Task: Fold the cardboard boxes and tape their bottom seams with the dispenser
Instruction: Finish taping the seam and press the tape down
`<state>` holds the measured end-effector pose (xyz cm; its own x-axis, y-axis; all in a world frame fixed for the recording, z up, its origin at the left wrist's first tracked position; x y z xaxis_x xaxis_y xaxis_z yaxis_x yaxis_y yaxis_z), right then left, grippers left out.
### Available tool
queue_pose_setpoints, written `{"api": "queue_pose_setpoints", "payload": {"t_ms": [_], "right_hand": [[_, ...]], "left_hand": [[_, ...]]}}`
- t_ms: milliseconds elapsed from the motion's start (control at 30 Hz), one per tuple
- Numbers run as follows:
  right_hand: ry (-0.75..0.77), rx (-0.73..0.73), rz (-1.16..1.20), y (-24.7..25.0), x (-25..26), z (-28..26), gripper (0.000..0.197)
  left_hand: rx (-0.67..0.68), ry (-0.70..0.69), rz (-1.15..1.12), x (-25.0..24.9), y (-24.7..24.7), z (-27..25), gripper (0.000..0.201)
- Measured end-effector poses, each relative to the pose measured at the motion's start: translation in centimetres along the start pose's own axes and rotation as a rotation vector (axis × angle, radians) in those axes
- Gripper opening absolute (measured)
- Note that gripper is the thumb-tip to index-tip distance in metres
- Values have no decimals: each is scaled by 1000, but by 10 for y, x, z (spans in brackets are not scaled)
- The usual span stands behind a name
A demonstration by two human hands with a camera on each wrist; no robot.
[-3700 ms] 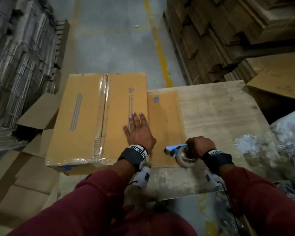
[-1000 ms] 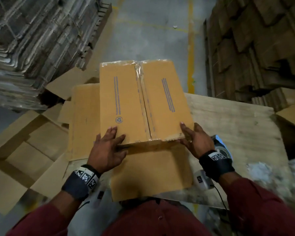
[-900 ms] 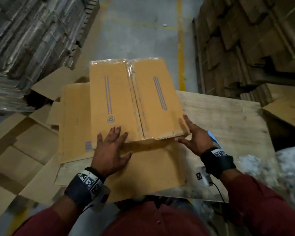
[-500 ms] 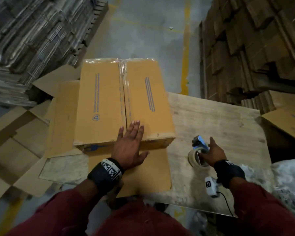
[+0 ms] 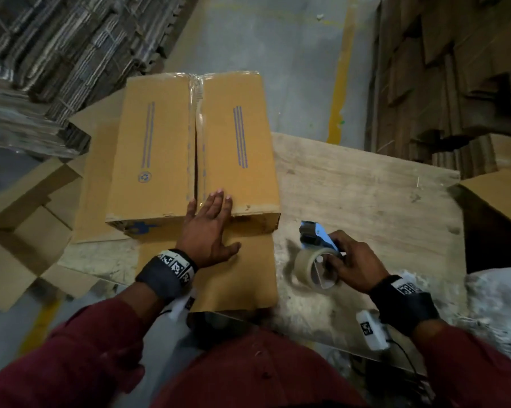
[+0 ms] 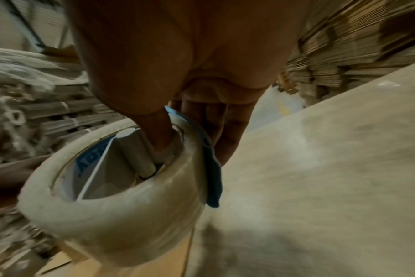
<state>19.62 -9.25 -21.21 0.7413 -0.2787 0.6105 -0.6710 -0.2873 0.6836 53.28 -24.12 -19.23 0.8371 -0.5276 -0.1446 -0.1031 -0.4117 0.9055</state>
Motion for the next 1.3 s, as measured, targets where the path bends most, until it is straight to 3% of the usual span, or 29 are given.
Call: {"api": "queue_pose_setpoints", "payload": {"t_ms": [100,233,300,400,533,700,833,933,1133,1300], "right_hand": [[149,55,-6,8,34,-3,40],[307,92,-34,11,94,7,54],[376,103,-118,9,126,15,66],[491,127,-305,-1,179,28,73],[587,104,-594,-17,253,47,77],[671,16,-753,-46,309,65,77],[612,169,-734,-59,335,73,78],[577,291,-525,-58,352,71,71],[548,313,-354,-66,365,75,70],[542,304,-340,-77,371,77,68]], "left_hand": [[6,12,-145,-4,24,-6,104],[-178,77,-749,-9,48,-44,87],[-194,135,-1122,-7,58,-65,80],[-127,306,-1559,5,70,-93,80],[-140,391,-1858,37,85,-127,98],[-246,347,-1970,76,86,-154,96],[-263,378,-2109,105,70,-162,91],[-269,419,-2304,123,55,-163,90],[-331,408,-2329,129,46,-163,32],[-445,547,-2112,137,40,-160,13]]}}
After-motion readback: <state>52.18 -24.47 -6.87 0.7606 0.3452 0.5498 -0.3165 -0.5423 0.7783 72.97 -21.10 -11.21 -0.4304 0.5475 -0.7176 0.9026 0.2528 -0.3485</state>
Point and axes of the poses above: each hand's wrist, its own z-axis towards the middle knuckle, its own y-axis out of the back of the hand, x = y × z, the point moved 1 cm from there along z, towards the middle knuckle, and after that the axes turned 5 degrees about x, right-handed, at the moved point
